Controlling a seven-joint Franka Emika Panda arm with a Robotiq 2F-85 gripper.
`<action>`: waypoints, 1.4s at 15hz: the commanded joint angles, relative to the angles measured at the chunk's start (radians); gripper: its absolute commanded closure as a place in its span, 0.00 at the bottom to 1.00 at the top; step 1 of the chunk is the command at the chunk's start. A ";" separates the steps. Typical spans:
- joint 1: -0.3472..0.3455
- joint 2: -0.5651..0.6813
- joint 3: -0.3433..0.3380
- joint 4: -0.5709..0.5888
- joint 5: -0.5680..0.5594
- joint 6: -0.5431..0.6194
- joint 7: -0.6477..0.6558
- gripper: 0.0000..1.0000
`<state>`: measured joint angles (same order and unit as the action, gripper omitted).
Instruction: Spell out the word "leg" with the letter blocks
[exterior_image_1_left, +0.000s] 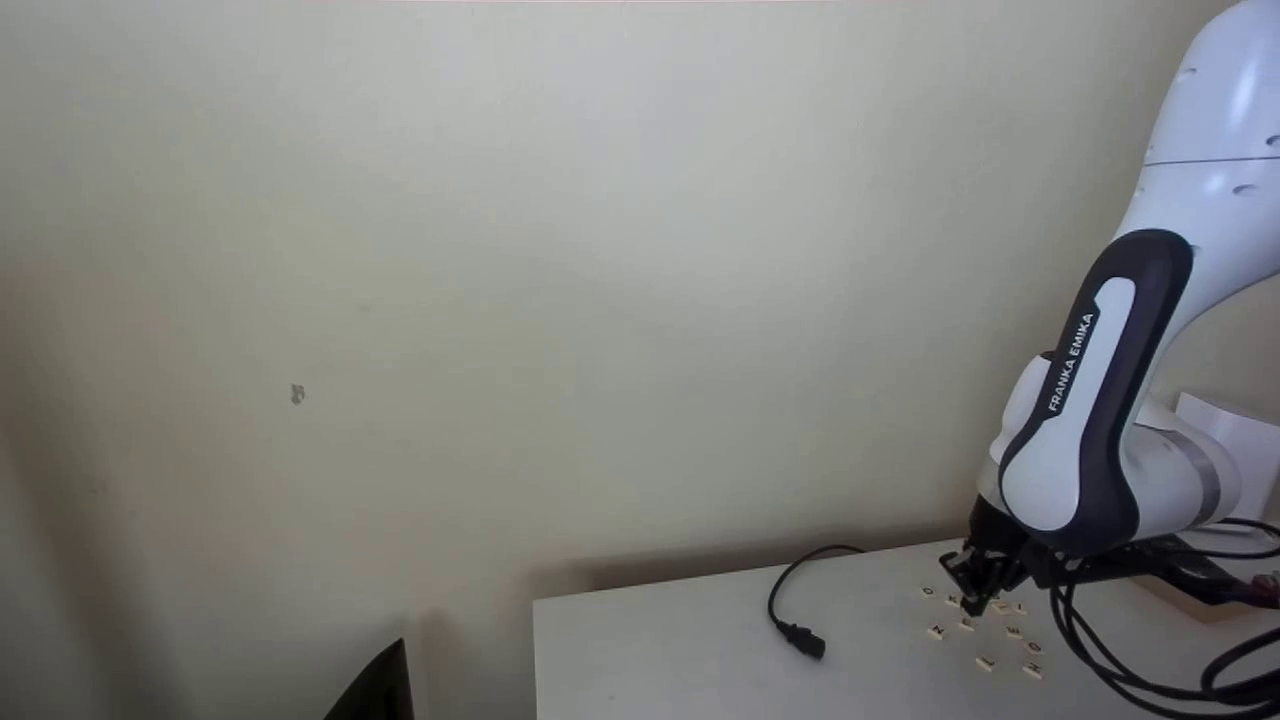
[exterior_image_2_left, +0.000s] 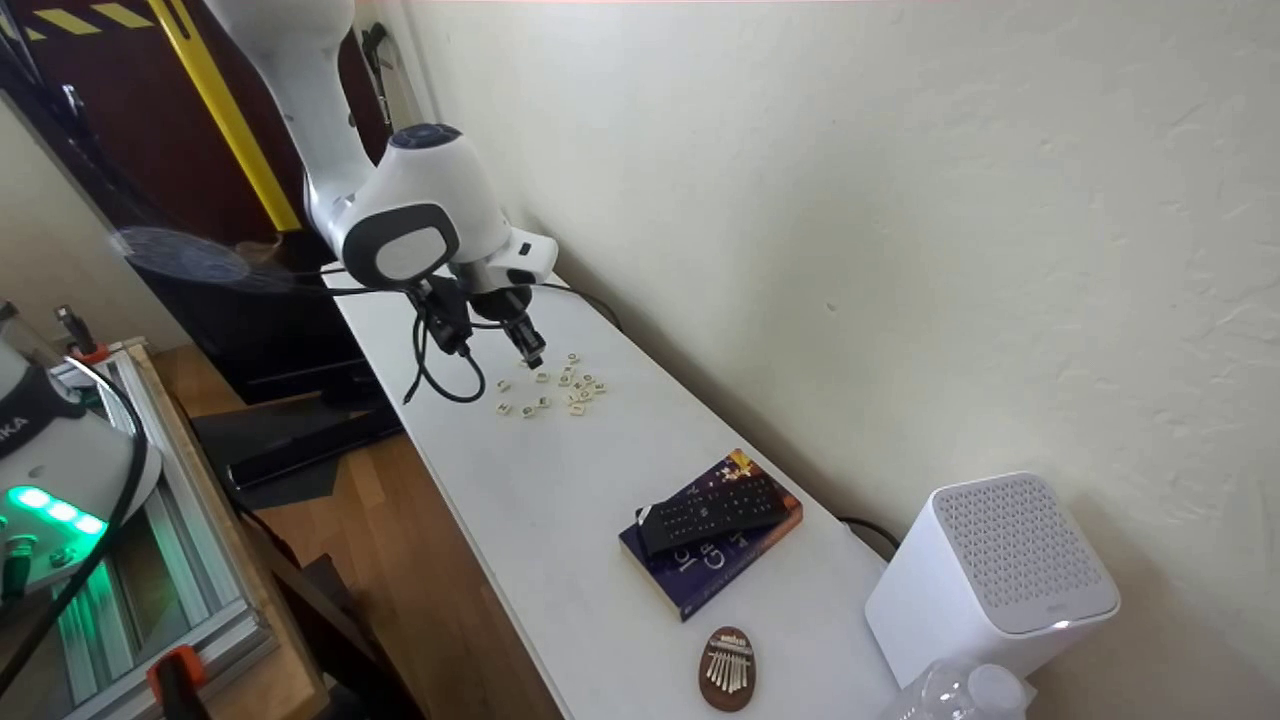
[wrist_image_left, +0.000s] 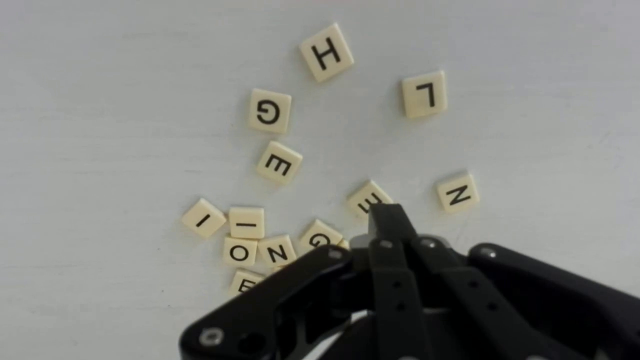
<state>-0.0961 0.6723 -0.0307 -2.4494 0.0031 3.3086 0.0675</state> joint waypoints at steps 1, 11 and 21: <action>-0.024 0.047 0.025 0.035 0.034 0.005 0.021 1.00; -0.076 0.088 0.059 0.077 0.033 -0.021 0.031 1.00; -0.063 0.084 0.033 0.047 -0.071 -0.043 -0.146 1.00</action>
<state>-0.1469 0.7379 0.0018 -2.3880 -0.0074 3.2816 -0.0084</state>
